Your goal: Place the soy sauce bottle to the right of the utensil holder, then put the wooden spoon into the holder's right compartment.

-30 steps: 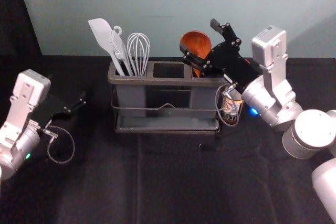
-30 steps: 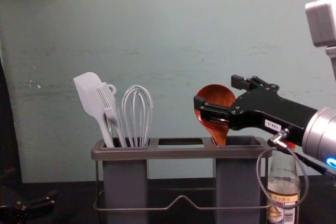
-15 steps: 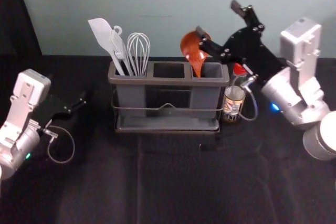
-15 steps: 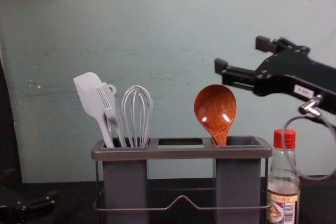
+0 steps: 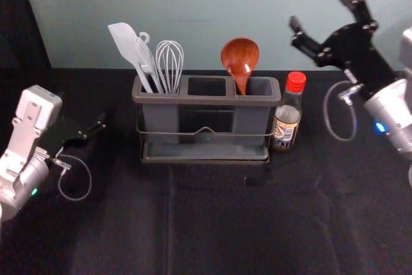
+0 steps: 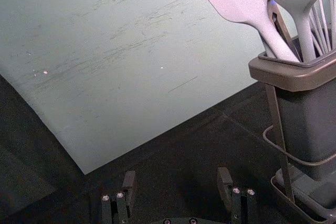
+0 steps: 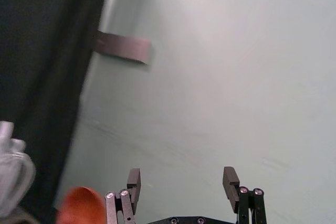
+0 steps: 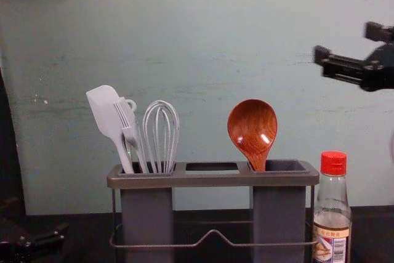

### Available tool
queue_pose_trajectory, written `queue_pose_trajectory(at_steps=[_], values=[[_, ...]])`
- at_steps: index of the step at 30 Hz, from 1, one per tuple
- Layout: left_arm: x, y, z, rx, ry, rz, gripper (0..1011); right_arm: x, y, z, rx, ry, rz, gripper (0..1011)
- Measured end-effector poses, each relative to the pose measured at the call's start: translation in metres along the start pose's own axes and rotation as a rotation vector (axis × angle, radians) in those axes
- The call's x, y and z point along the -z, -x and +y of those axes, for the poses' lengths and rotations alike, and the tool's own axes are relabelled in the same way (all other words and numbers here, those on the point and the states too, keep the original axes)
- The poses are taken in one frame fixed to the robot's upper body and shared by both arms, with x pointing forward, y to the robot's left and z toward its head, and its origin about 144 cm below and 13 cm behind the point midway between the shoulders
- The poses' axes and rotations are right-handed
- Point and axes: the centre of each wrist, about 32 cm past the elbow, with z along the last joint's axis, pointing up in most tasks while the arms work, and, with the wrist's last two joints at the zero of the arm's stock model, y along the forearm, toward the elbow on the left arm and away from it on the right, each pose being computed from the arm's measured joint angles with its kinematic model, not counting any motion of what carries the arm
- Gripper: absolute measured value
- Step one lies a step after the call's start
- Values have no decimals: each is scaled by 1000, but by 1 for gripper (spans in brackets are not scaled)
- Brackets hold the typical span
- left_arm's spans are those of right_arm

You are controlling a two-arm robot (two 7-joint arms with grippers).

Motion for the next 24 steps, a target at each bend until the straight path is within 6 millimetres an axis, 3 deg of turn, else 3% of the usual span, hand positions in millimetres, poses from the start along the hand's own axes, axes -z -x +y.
queue_pose_trajectory(at_steps=[12, 24], values=[[0, 0, 0, 0, 0, 0, 1000, 16, -17, -14, 151, 311, 27, 1002], [0, 0, 0, 0, 0, 0, 1000, 72, -10, -38, 120, 452, 69, 1002]])
